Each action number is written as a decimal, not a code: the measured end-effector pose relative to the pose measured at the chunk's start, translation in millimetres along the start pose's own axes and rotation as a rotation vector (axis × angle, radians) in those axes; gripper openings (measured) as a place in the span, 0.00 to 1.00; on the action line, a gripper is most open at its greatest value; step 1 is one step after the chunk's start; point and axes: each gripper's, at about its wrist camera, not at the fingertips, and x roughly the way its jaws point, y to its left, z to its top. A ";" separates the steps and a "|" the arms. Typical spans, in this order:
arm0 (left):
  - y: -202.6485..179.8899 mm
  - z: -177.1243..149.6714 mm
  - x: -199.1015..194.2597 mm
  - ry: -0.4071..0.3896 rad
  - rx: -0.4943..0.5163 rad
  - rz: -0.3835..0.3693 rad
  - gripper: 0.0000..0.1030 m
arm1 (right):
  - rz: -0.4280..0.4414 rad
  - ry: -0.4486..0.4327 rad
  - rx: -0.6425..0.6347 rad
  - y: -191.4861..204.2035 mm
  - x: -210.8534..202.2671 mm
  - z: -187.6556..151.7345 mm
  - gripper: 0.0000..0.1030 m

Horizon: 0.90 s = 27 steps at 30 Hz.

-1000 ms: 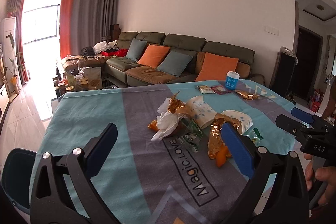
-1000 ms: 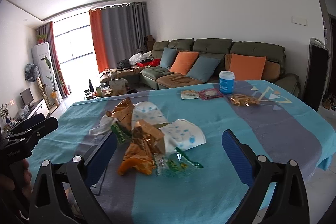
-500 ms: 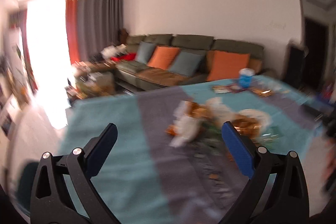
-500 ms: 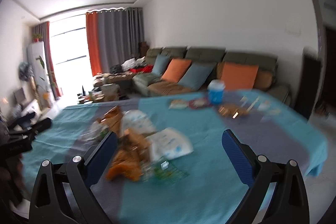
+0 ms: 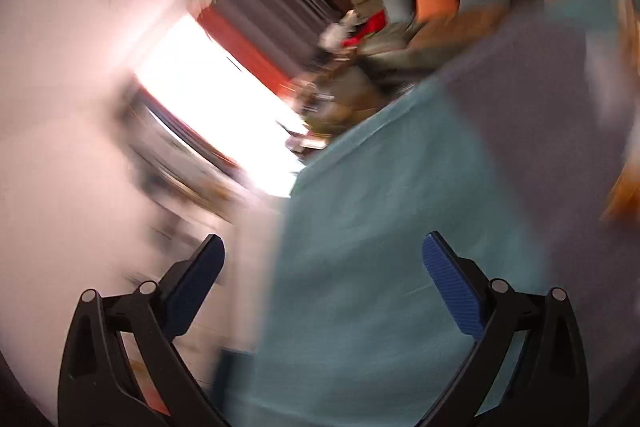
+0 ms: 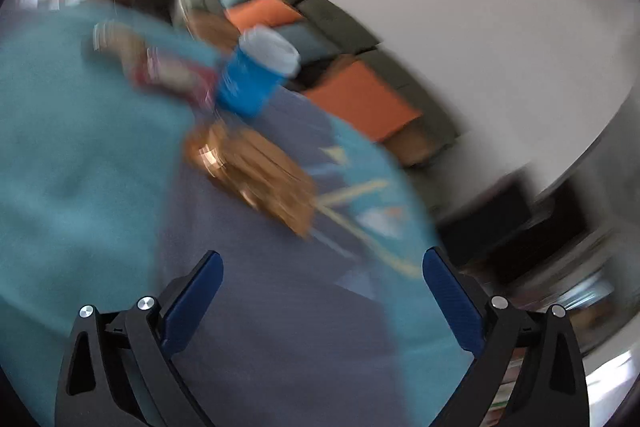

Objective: Collect trash
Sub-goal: 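Swing both tools back over the table toward the remaining trash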

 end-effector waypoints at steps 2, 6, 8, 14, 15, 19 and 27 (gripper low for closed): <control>33.1 12.1 -3.1 0.033 -0.248 -0.287 0.95 | 0.225 0.004 0.178 -19.0 -0.9 10.3 0.94; 50.6 20.3 -14.6 -0.171 -0.380 -0.290 0.95 | 0.431 -0.062 0.431 -40.5 6.4 14.2 0.94; 40.4 24.8 2.5 -0.079 -0.370 -0.305 0.95 | 0.460 0.009 0.467 -34.8 21.5 17.9 0.94; 31.1 8.7 11.4 -0.012 -0.407 -0.275 0.95 | 0.473 0.041 0.440 -22.2 22.7 12.9 0.94; 32.0 9.0 11.6 -0.011 -0.392 -0.270 0.95 | 0.453 0.054 0.424 -20.0 23.5 11.6 0.94; 34.9 19.3 -12.7 -0.076 -0.401 -0.308 0.95 | 0.446 -0.028 0.466 -22.9 -0.4 15.0 0.94; 22.7 15.1 -104.9 -0.372 -0.405 -0.562 0.95 | 0.445 -0.383 0.521 8.7 -127.3 -3.9 0.94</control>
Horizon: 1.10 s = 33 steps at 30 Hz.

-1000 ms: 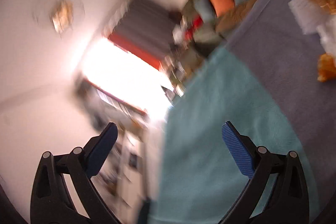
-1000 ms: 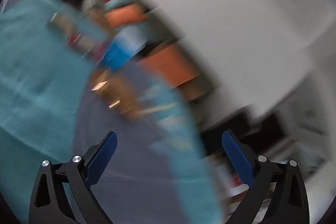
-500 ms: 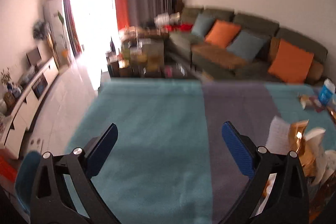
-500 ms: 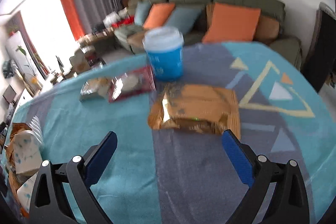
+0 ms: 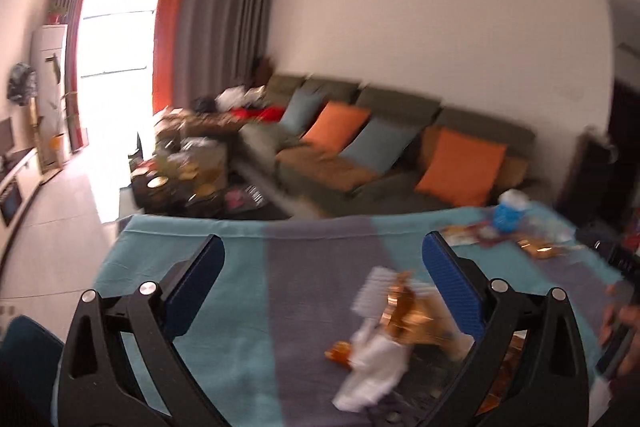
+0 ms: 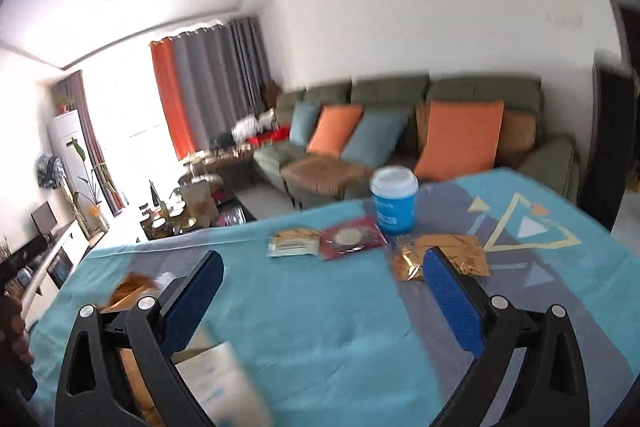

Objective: Collect trash
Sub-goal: 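Swing both tools back over the table toward the remaining trash, then grasp the green wrapper with the right gripper while the left grasps a clear wrapper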

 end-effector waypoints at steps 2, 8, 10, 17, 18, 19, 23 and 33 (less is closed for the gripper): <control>-4.0 -11.8 -14.7 0.001 0.021 -0.043 0.95 | -0.026 -0.059 0.001 12.2 -33.5 -10.7 0.94; -29.4 -54.0 -85.0 -0.027 0.056 -0.193 0.95 | -0.029 -0.035 0.052 51.2 -118.8 -48.9 0.94; -33.0 -67.5 -97.5 -0.008 0.055 -0.211 0.95 | -0.013 -0.054 0.026 70.1 -138.2 -60.1 0.94; -62.3 -102.1 -103.7 0.059 0.164 -0.229 0.95 | 0.021 0.096 -0.044 75.1 -102.1 -80.7 0.93; -61.7 -102.4 -104.9 0.064 0.147 -0.237 0.95 | 0.025 0.125 -0.057 73.7 -90.7 -81.1 0.90; -56.3 -100.0 -102.7 0.068 0.136 -0.236 0.95 | 0.031 0.147 -0.063 73.0 -83.0 -83.2 0.81; -55.5 -100.4 -87.5 0.098 0.111 -0.228 0.95 | 0.058 0.279 -0.069 63.0 -41.5 -86.1 0.50; -75.7 -100.0 -15.4 0.205 0.139 -0.274 0.95 | 0.182 0.390 -0.090 59.2 -26.1 -104.5 0.05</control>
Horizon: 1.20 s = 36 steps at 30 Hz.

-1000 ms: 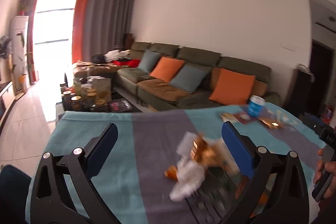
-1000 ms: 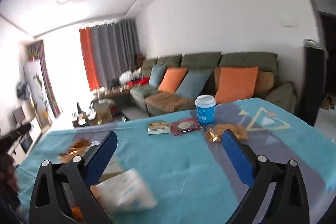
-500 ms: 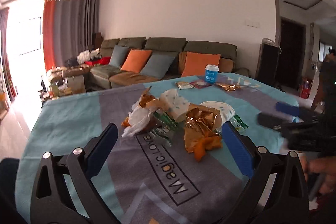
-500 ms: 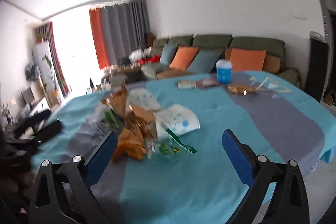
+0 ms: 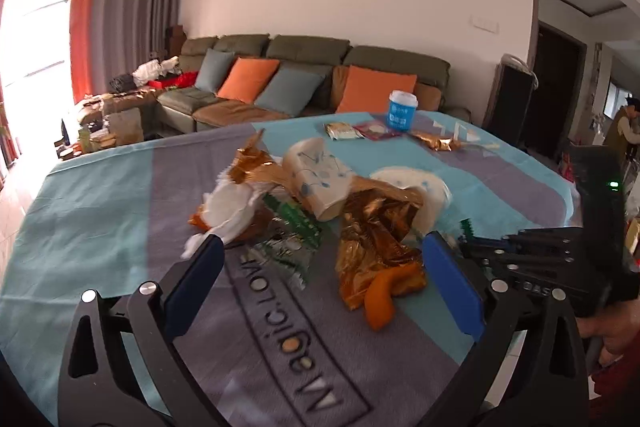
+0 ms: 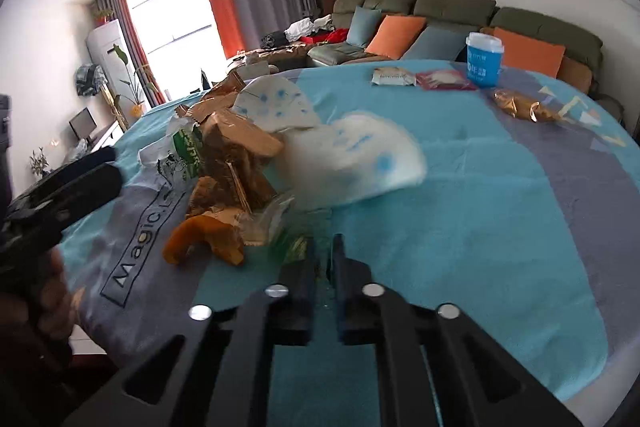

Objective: Collect trash
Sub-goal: 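Grasp the green wrapper with the right gripper while the left grasps a clear wrapper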

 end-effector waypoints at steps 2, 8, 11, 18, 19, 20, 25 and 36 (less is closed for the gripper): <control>-1.4 2.3 16.5 0.032 0.006 0.006 0.95 | 0.018 -0.019 0.019 -2.0 -8.2 0.3 0.03; 16.9 15.6 54.2 0.131 -0.073 0.013 0.82 | 0.019 -0.070 0.076 -9.2 -36.0 -1.6 0.03; 25.4 16.8 72.4 0.194 -0.075 0.019 0.67 | 0.005 -0.079 0.084 -11.6 -41.9 -0.8 0.03; 40.1 10.9 79.9 0.227 -0.097 -0.011 0.33 | -0.011 -0.084 0.094 -12.9 -44.5 5.7 0.03; 39.6 8.7 78.2 0.222 -0.098 -0.016 0.27 | -0.013 -0.087 0.087 -10.6 -45.5 6.8 0.03; 40.9 8.5 76.5 0.220 -0.100 -0.021 0.12 | -0.013 -0.093 0.086 -9.7 -47.4 7.4 0.03; 44.5 5.3 52.4 0.185 -0.133 -0.072 0.06 | -0.028 -0.121 0.084 -6.1 -56.5 9.0 0.03; 58.3 25.8 -44.4 -0.040 -0.130 -0.125 0.06 | -0.041 -0.226 0.024 28.3 -85.4 30.9 0.03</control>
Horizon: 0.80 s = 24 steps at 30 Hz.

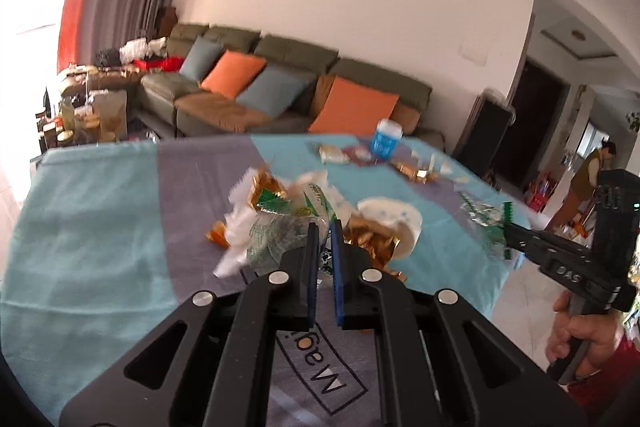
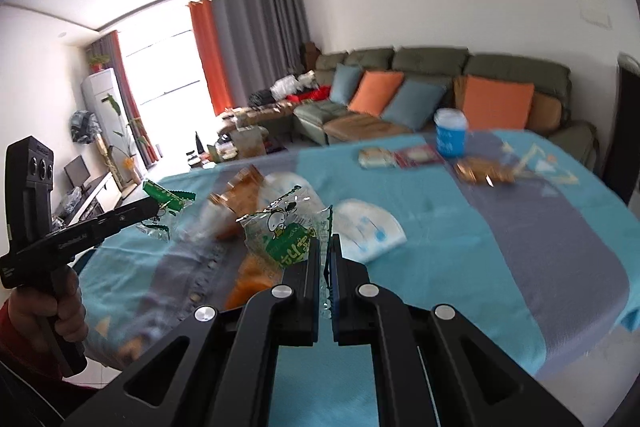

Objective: Collect trash
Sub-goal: 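Grasp the green wrapper with the right gripper while the left grasps a clear wrapper, then carry both wrappers to the teal bin and open both grippers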

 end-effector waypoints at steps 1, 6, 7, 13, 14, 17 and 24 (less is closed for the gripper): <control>2.6 2.2 -8.8 -0.019 0.000 0.013 0.06 | 0.020 -0.015 -0.008 7.3 -0.1 5.6 0.03; 32.4 7.1 -61.1 -0.108 -0.029 0.102 0.06 | 0.162 -0.058 -0.077 58.0 14.8 30.0 0.03; 39.2 6.7 -70.2 -0.119 -0.036 0.126 0.06 | 0.203 -0.057 -0.096 71.9 21.9 34.5 0.03; 88.9 1.0 -126.0 -0.162 -0.089 0.293 0.06 | 0.400 -0.026 -0.171 142.9 59.3 44.6 0.03; 98.6 -0.7 -137.0 -0.170 -0.097 0.329 0.06 | 0.436 -0.013 -0.180 156.2 68.4 45.8 0.03; 121.2 -6.0 -164.4 -0.188 -0.124 0.403 0.06 | 0.523 0.036 -0.181 183.9 90.8 47.2 0.03; 164.9 -18.4 -215.8 -0.199 -0.184 0.566 0.06 | 0.678 0.143 -0.241 252.7 127.6 41.2 0.03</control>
